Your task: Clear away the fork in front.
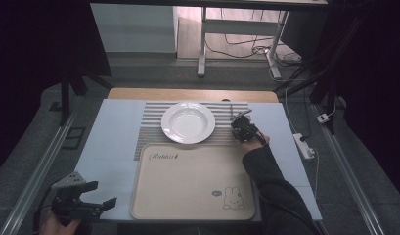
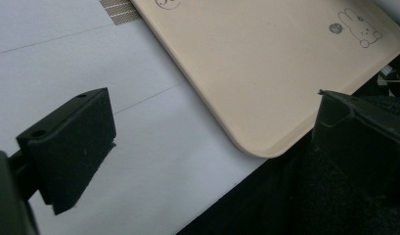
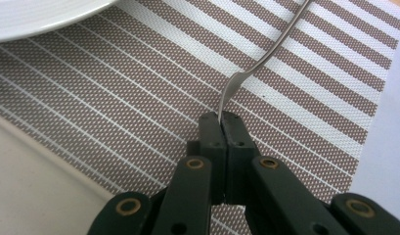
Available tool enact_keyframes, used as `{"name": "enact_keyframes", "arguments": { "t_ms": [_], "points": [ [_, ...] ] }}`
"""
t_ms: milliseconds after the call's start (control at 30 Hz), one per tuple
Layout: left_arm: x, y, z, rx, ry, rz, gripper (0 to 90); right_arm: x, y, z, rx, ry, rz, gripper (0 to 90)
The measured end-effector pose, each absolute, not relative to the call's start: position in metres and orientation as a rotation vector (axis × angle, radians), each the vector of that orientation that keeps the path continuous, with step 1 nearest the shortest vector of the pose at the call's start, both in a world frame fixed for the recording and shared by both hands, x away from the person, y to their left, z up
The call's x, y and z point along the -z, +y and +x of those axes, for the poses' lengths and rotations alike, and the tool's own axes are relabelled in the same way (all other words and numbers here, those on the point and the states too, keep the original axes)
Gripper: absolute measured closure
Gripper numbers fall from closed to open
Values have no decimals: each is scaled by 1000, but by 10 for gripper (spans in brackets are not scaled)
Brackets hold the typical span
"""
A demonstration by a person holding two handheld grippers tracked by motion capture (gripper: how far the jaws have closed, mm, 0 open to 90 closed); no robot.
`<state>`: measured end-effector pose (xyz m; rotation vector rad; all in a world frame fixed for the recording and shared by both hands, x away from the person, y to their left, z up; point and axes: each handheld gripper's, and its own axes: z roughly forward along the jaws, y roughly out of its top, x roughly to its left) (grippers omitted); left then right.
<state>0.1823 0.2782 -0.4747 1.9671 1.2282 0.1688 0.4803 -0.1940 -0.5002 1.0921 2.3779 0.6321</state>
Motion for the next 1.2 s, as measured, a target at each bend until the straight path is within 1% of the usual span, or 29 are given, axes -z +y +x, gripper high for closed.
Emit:
{"name": "enact_keyframes", "arguments": {
  "t_ms": [233, 467, 700, 833, 933, 1033, 1200],
  "points": [
    [474, 280, 181, -170, 1224, 1949, 5, 491, -201, 473, -668, 2366, 1076, 899],
    [473, 278, 181, -180, 1204, 1964, 0, 478, -207, 458, -695, 2382, 1012, 899],
    [472, 276, 181, -199, 1170, 1953, 0, 466, -213, 441, -784, 2402, 1004, 899],
    [470, 273, 181, -235, 1141, 1972, 0, 461, -213, 430, -817, 2418, 978, 899],
    [470, 273, 182, -229, 1132, 1975, 0, 458, -213, 421, -836, 2425, 961, 898],
    [469, 271, 184, -194, 1109, 1969, 0, 458, -215, 415, -849, 2432, 955, 899],
    [467, 266, 186, -191, 1059, 1967, 0, 454, -222, 397, -907, 2446, 955, 898]
  ]
}}
